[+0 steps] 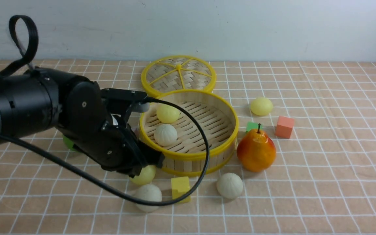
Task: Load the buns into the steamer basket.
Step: Use the left arm to grab a steamed stuffed bun
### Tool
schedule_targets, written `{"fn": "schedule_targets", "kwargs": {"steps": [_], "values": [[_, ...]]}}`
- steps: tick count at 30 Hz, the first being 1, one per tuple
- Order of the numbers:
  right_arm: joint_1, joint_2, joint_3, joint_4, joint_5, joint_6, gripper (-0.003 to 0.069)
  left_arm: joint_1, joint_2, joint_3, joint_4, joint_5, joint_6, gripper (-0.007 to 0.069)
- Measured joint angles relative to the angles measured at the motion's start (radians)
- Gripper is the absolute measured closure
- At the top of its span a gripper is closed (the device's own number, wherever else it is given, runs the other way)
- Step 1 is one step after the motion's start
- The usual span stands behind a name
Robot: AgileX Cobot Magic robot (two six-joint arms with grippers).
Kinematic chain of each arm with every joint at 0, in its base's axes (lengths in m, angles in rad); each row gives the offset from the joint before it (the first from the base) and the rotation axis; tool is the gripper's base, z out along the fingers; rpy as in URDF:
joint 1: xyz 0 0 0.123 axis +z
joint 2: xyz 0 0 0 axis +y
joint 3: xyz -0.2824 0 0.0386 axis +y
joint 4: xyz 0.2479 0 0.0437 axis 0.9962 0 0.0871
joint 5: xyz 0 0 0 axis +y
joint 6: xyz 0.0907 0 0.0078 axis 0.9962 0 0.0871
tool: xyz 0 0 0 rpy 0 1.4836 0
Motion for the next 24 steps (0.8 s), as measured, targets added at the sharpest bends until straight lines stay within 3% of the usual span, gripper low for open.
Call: {"fn": "schedule_targets", "kwargs": {"steps": [3,5,9,24], "values": [[0.000,0.000,0.000,0.000,0.000,0.000,0.0419,0.016,0.023,0.000,0.001,-0.045,0.001,0.0461],[0.000,0.000,0.000,0.000,0.000,0.000,0.0419,0.035,0.064,0.000,0.003,-0.106,0.001,0.0367],[0.000,0.000,0.000,0.000,0.000,0.000,0.0419,0.042,0.112,0.000,0.003,-0.163,0.001,0.0288],[0.000,0.000,0.000,0.000,0.000,0.000,0.0419,0.042,0.195,0.000,0.004,-0.270,0.001,0.0283]]}}
